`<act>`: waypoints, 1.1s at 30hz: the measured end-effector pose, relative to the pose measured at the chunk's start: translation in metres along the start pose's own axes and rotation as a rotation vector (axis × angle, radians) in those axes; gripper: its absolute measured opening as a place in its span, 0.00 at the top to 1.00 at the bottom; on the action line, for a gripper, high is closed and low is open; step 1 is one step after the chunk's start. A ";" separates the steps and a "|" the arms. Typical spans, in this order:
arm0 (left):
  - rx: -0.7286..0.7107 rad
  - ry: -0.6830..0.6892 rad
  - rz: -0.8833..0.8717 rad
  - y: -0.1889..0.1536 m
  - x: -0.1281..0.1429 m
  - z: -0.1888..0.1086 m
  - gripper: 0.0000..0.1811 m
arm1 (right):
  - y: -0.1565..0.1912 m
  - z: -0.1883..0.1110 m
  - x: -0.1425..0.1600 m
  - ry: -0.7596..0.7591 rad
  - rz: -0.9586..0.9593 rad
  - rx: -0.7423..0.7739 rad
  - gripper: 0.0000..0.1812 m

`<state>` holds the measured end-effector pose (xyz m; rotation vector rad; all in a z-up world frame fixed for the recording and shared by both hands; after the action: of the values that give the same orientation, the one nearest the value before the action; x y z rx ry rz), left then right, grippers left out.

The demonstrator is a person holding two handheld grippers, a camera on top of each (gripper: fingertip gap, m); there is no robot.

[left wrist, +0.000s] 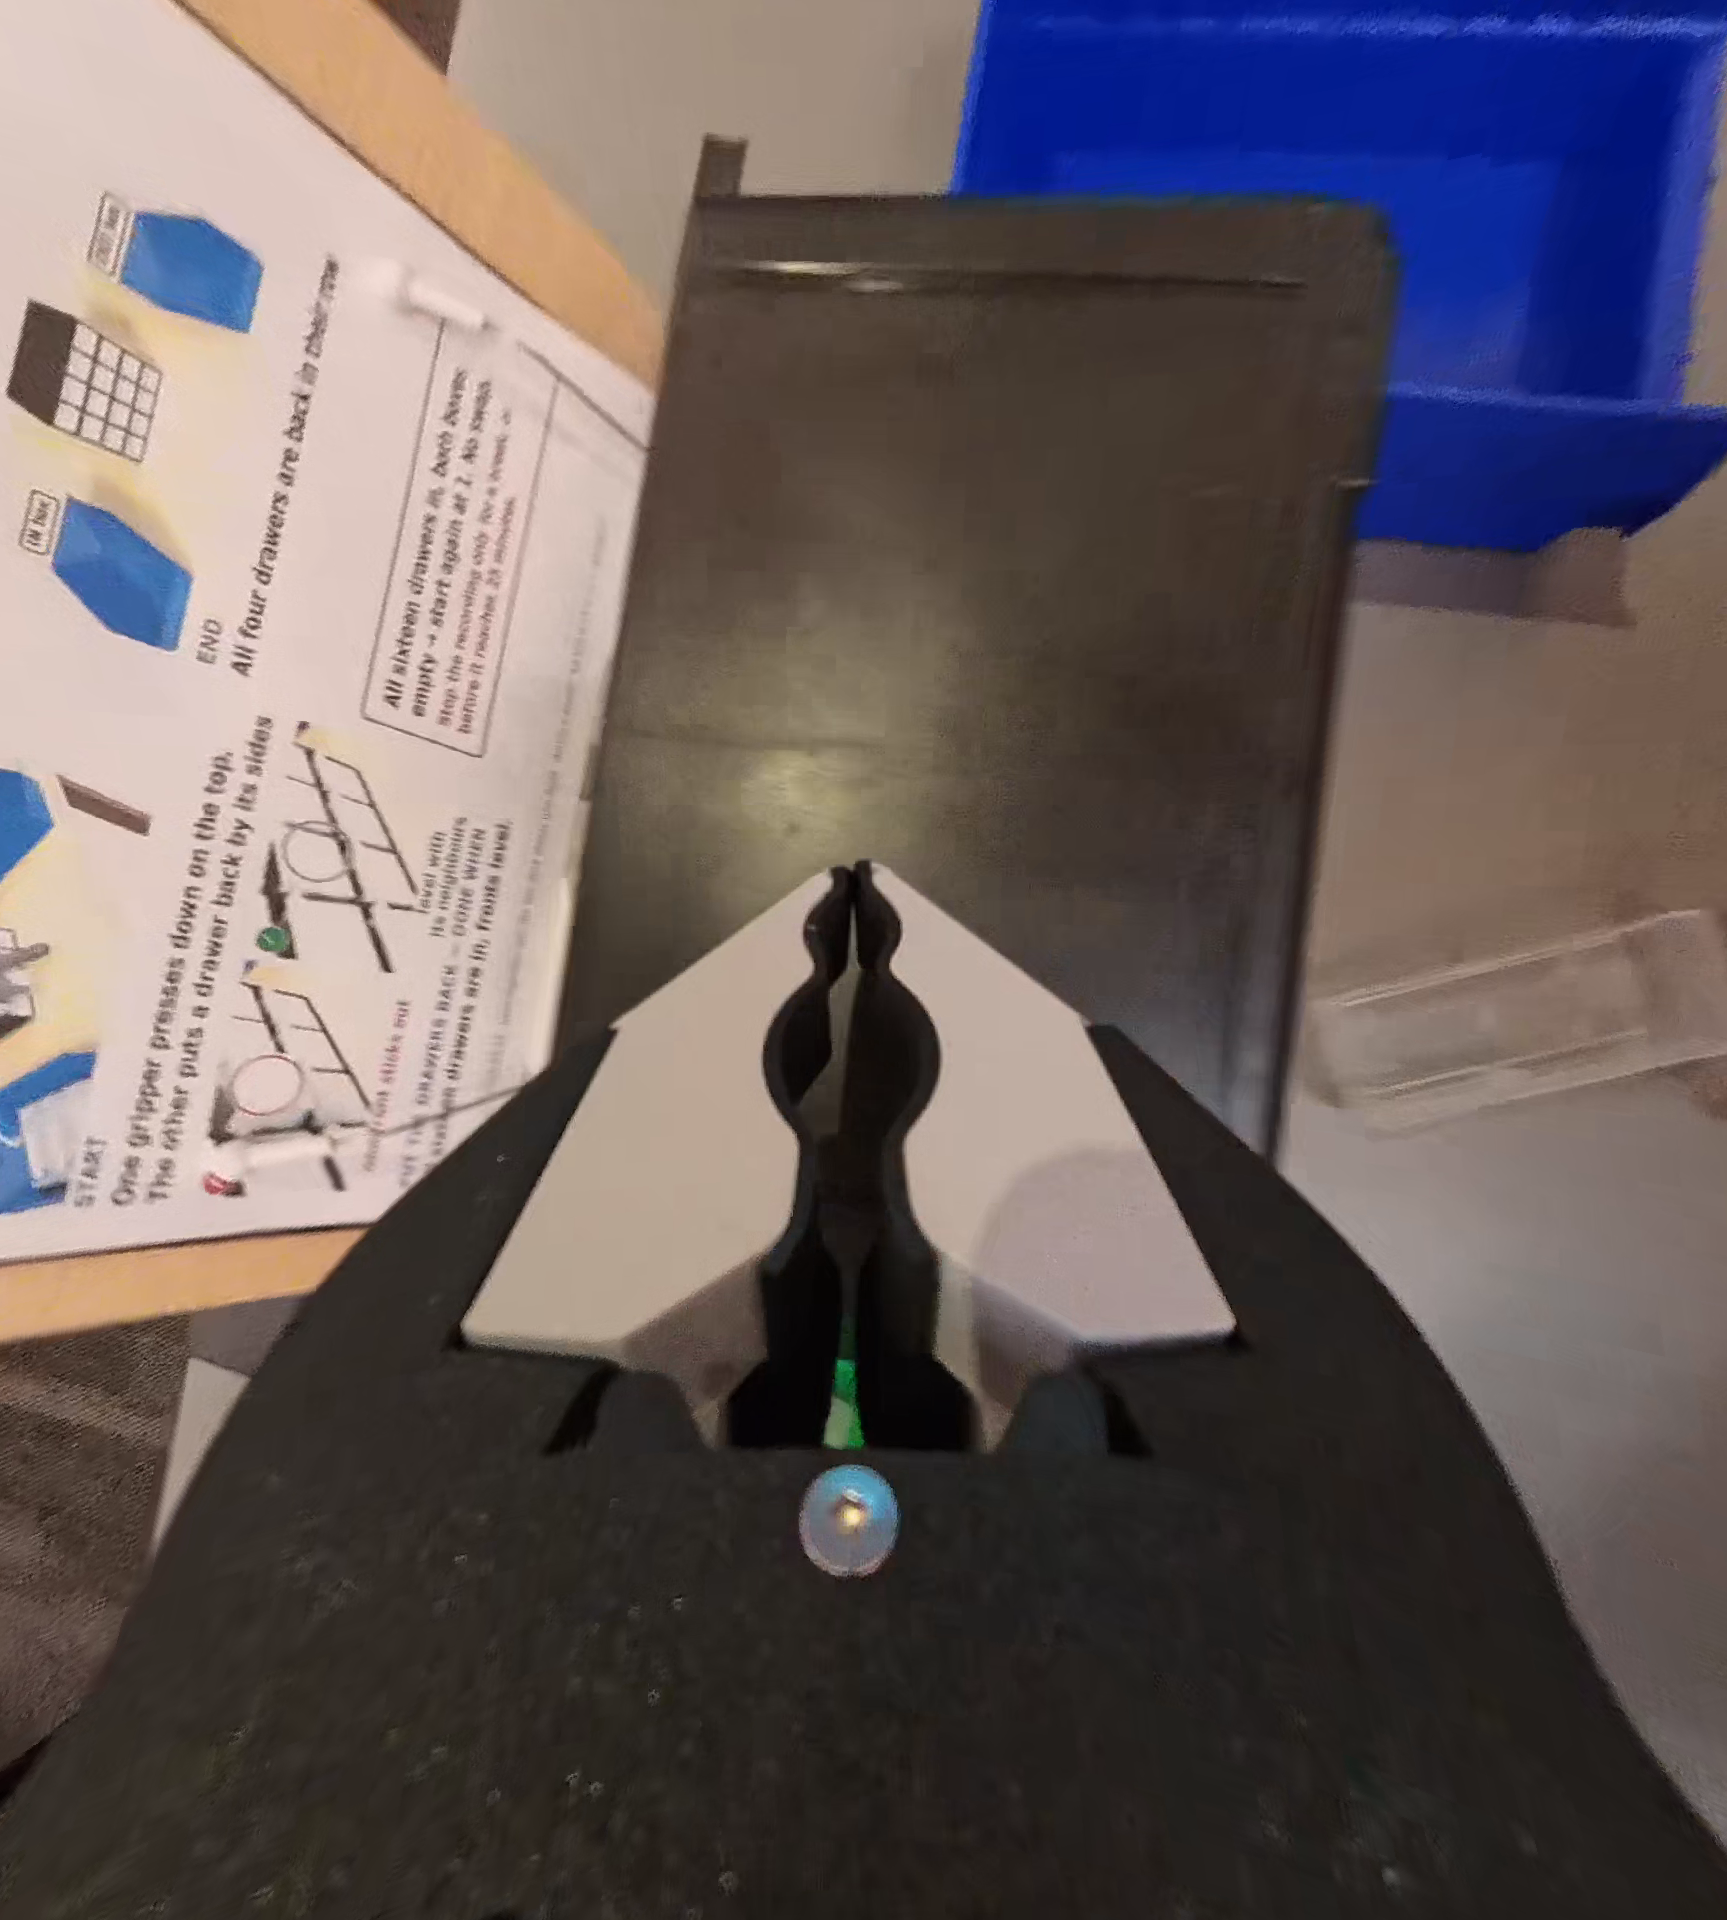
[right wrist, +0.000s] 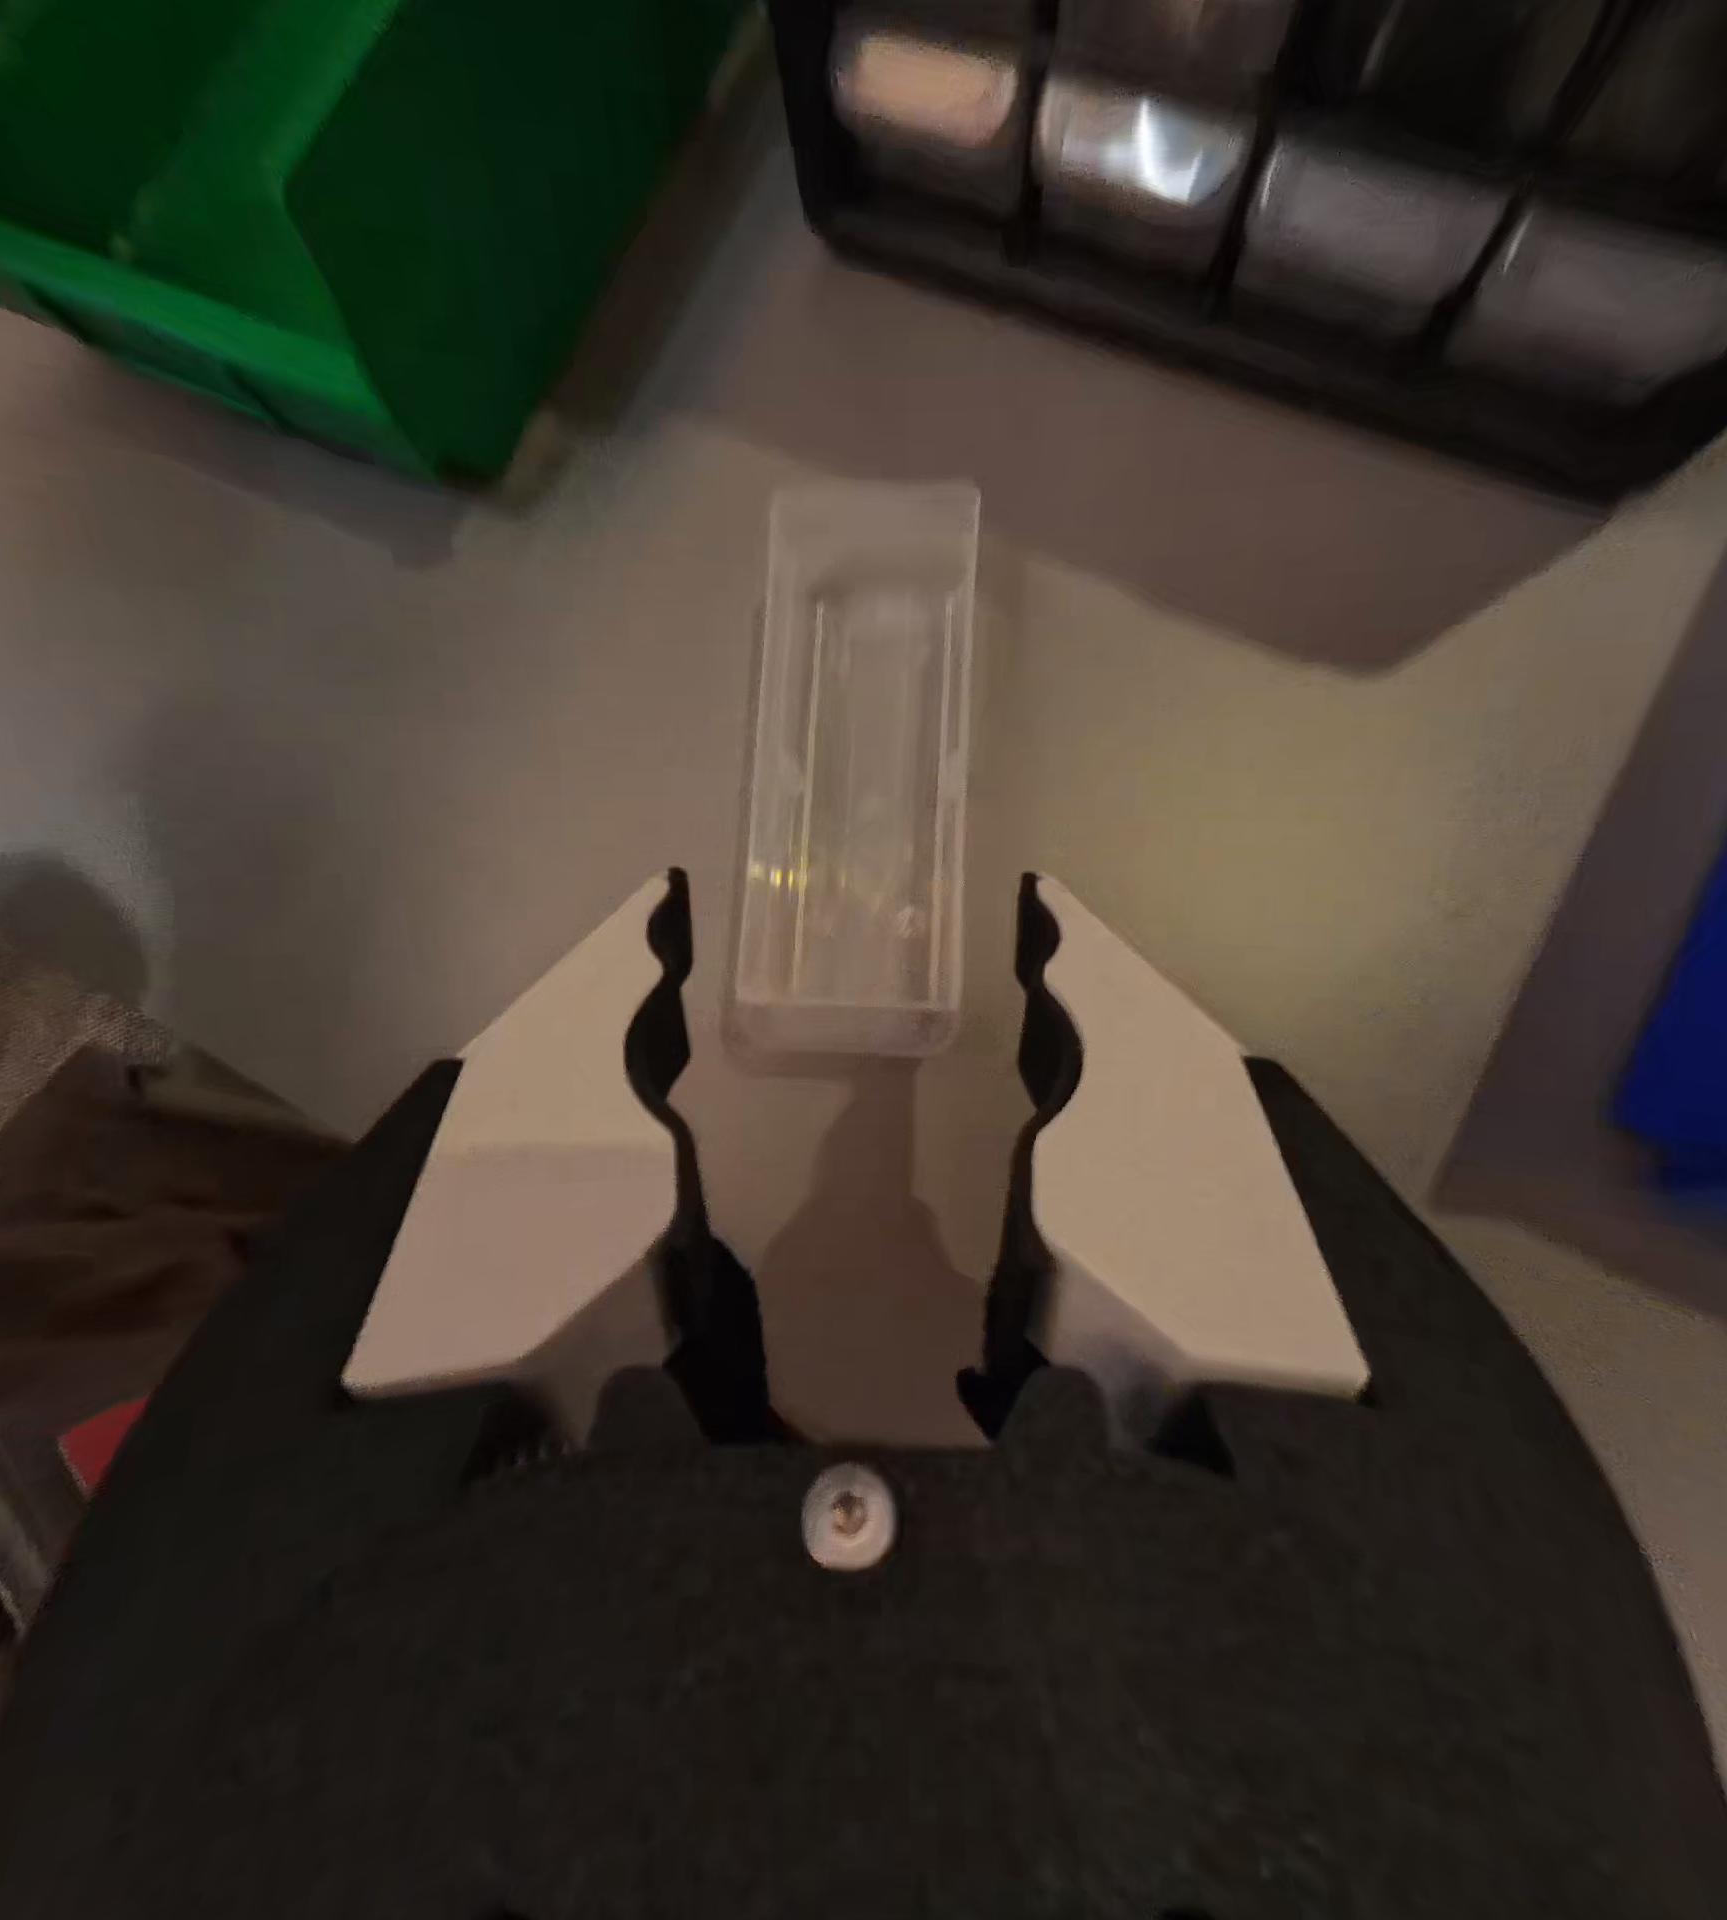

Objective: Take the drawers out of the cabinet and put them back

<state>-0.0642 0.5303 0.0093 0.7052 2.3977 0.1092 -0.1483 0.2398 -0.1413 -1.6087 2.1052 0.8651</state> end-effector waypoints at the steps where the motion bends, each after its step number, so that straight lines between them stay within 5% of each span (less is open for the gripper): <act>1: 0.019 0.031 0.010 0.006 0.003 0.008 1.00 | 0.002 0.007 0.009 0.015 0.018 0.027 0.64; 4: 0.056 0.070 0.062 0.010 0.005 0.023 1.00 | -0.004 0.020 0.020 0.066 0.022 0.109 0.59; 10: 0.067 0.087 0.087 0.006 0.005 0.024 1.00 | 0.003 0.046 0.034 0.234 0.064 0.037 0.56; 19: 0.048 0.103 0.121 0.006 0.006 0.022 1.00 | -0.005 0.060 0.041 0.250 0.072 0.130 0.64; 33: 0.023 0.095 0.122 0.006 0.007 0.022 1.00 | -0.034 0.011 -0.055 0.107 0.199 0.232 0.64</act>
<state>-0.0531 0.5364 -0.0104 0.8756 2.4481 0.1695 -0.1007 0.2822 -0.1245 -1.3732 2.3721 0.5763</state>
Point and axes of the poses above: each gripper's, where its closed fingertips meet, z out along the fingers, x out of its underside, y = z × x across the jaws, the point moved 3 cm from there along -z, back along the fingers, and after that the axes turned 13 degrees about z, right-handed, at the moved point
